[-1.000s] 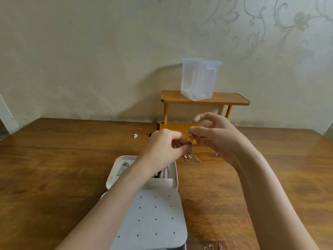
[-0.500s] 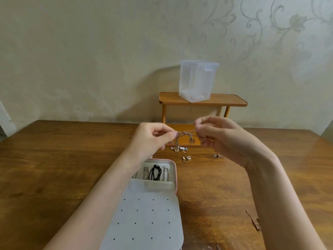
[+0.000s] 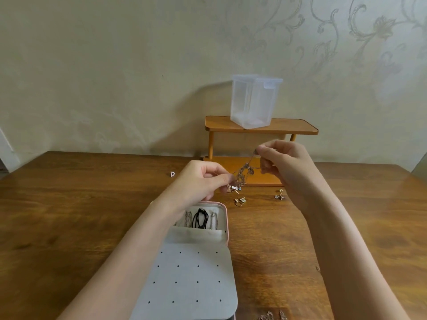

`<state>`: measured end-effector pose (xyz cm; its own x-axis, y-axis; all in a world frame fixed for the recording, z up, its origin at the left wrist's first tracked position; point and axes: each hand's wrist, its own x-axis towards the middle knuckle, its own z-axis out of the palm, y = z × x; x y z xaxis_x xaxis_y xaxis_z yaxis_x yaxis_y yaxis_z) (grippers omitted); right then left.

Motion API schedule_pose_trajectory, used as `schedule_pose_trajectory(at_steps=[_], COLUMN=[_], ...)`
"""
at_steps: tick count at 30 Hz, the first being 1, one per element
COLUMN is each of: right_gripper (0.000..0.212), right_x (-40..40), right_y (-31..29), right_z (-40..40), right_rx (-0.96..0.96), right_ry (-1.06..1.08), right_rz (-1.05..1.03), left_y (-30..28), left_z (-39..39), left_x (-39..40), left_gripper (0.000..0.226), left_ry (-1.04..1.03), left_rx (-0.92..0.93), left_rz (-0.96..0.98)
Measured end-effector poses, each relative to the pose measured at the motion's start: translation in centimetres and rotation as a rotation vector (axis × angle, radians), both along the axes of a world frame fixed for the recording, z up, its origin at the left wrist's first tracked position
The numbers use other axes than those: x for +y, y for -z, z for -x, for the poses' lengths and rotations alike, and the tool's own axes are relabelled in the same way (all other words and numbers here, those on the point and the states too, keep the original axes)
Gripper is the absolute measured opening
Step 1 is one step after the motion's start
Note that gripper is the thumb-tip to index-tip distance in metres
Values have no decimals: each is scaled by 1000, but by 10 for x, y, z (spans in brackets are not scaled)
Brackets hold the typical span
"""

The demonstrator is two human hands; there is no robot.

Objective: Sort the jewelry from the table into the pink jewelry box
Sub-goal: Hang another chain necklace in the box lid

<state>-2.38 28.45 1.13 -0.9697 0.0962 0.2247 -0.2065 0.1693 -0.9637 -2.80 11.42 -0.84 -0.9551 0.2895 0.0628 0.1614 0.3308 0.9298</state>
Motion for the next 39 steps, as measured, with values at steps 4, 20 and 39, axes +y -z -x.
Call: schedule_pose_trajectory(at_steps=[4, 20, 39], right_gripper=[12, 11, 9], right_x=[-1, 3, 8], right_y=[-4, -6, -7], right_z=[-4, -8, -7], right_rx=[9, -9, 0], right_ry=[-159, -213, -214], right_rz=[114, 19, 90], left_y=[2, 3, 1], left_z=[-1, 0, -5], left_x=[4, 7, 11], left_gripper=[9, 14, 9], left_ry=[-1, -9, 201], left_rx=[49, -36, -85], left_rz=[10, -345, -399])
